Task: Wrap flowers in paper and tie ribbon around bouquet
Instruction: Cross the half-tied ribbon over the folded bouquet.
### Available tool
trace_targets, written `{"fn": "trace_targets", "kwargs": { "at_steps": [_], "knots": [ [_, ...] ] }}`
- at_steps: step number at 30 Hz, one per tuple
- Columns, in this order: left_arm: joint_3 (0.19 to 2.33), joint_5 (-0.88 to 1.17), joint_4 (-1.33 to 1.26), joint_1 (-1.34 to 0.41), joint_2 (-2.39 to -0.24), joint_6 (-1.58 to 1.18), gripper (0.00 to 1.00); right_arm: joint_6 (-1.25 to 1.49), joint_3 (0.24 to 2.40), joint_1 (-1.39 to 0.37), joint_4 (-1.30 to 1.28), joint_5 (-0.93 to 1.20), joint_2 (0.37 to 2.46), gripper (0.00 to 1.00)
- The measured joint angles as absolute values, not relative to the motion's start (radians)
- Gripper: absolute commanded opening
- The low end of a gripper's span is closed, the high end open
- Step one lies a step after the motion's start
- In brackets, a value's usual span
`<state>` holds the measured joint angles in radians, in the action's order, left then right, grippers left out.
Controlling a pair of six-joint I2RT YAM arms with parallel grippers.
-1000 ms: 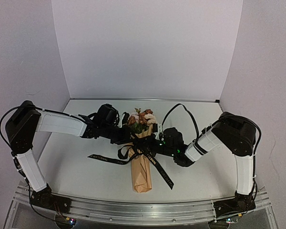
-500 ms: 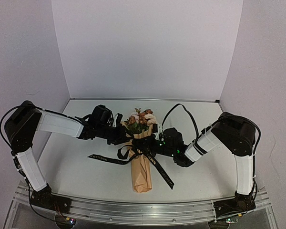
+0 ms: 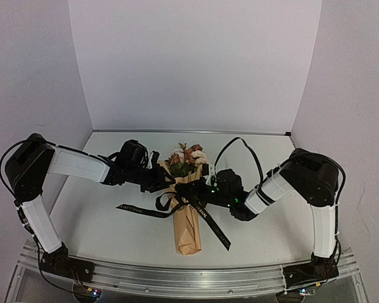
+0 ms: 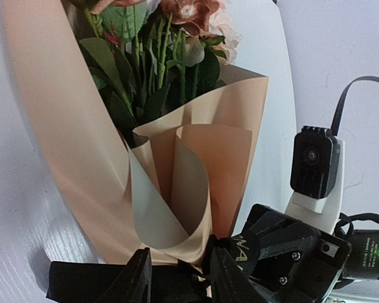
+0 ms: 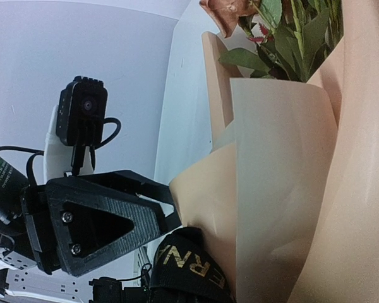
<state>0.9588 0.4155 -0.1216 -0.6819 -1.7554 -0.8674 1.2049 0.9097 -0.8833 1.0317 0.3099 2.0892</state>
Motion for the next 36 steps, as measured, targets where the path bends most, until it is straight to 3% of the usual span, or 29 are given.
{"fn": "trace_targets", "kwargs": {
  "at_steps": [36],
  "knots": [
    [1.028,0.523,-0.086,-0.708,-1.794,-0.801,0.3,1.205,0.925,-0.881,1.025,0.316,2.094,0.0]
  ]
}}
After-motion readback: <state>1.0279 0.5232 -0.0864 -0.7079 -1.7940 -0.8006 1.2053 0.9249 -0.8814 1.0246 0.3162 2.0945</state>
